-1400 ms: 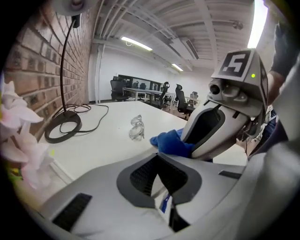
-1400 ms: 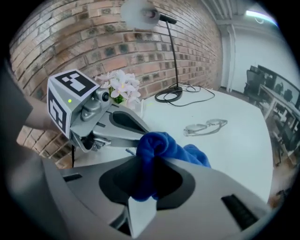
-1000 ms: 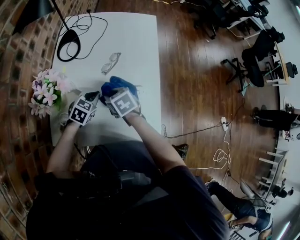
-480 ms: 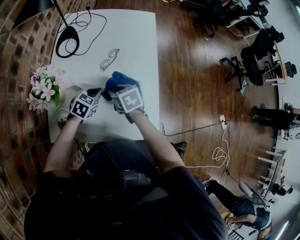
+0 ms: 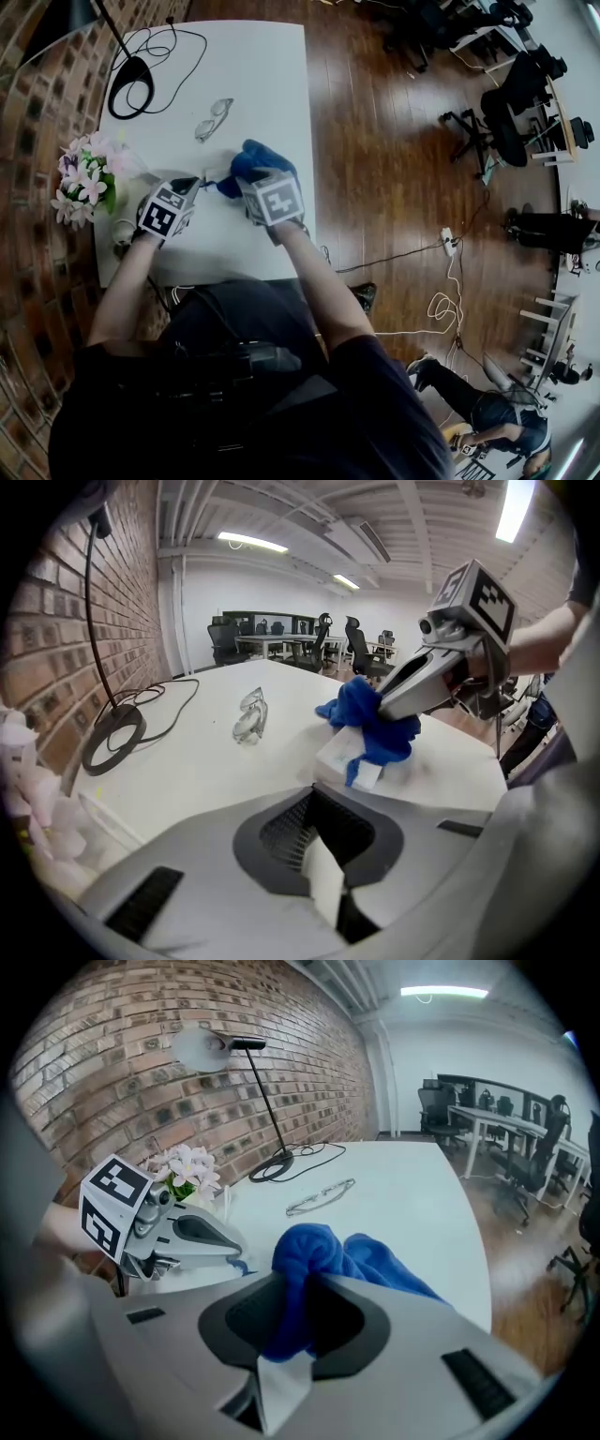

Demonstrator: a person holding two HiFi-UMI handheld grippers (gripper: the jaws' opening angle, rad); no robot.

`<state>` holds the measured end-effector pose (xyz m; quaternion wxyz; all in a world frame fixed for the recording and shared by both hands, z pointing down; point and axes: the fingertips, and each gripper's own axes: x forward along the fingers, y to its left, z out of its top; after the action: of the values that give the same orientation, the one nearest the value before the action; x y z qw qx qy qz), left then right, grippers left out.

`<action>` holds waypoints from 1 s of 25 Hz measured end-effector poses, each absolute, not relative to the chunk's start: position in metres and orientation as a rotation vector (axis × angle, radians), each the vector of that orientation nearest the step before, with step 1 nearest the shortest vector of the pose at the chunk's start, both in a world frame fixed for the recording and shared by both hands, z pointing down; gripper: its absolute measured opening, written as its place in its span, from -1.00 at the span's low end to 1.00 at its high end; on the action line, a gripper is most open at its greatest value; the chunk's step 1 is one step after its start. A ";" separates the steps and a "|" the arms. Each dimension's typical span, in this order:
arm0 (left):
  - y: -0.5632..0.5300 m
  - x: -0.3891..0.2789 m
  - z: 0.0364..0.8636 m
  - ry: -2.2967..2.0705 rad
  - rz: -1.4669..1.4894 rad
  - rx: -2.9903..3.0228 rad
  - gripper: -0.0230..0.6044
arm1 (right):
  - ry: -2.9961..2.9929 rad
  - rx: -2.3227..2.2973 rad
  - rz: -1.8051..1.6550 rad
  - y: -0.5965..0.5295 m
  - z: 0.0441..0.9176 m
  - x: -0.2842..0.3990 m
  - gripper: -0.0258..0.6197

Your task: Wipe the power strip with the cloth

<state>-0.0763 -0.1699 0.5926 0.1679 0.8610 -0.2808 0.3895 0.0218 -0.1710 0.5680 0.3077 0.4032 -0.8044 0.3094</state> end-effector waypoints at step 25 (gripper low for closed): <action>-0.175 -0.084 0.604 -0.938 1.255 2.343 -0.90 | -2.220 1.053 0.658 -0.169 0.563 0.089 -0.67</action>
<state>-0.0843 -0.1751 0.6043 0.1607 0.8205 -0.3285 0.4394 0.0894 -0.1692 0.5631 0.2946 0.3957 -0.8340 0.2471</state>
